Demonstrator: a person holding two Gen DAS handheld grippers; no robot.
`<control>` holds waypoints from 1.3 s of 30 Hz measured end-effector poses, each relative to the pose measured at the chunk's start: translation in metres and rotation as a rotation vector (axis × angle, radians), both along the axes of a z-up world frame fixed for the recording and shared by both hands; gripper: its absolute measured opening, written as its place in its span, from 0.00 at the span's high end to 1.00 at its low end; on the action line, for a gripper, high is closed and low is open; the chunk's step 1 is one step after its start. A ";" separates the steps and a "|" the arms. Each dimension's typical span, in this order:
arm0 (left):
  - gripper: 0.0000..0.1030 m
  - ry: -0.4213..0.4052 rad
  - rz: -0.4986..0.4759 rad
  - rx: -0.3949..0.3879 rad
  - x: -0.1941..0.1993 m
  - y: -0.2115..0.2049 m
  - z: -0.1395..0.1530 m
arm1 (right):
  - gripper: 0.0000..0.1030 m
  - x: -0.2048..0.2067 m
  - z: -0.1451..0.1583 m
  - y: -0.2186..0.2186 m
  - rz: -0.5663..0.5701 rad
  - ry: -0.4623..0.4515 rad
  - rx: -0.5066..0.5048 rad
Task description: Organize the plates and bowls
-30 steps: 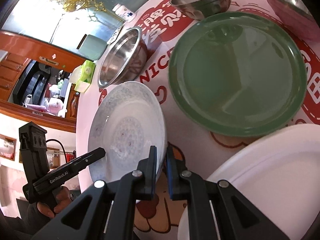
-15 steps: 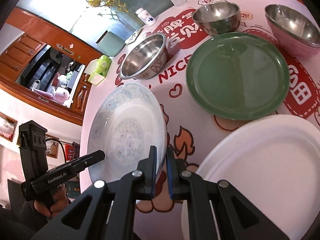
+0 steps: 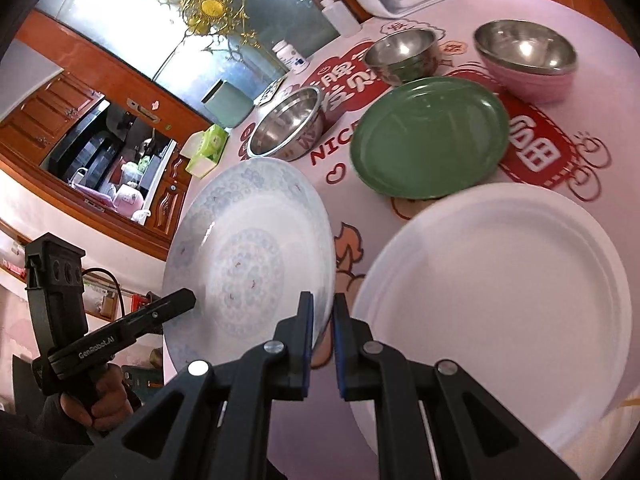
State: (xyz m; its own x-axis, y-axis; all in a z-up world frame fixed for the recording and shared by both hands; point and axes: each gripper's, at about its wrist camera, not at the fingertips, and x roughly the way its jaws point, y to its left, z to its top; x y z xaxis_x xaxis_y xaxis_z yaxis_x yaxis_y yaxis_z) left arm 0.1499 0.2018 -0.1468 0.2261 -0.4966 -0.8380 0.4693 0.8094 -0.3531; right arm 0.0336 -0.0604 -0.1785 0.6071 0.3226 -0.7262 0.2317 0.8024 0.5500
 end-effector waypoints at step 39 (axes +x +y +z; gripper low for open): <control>0.81 0.067 -0.228 0.111 -0.063 -0.154 -0.039 | 0.91 -0.090 -0.032 -0.105 -0.129 0.181 -0.047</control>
State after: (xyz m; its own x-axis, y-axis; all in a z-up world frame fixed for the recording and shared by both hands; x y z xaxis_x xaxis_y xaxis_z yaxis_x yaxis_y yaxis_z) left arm 0.0864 0.0482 -0.1856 0.0609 -0.4327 -0.8995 0.6227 0.7208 -0.3045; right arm -0.0567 -0.1657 -0.2108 0.4991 0.2144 -0.8396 0.4256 0.7834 0.4530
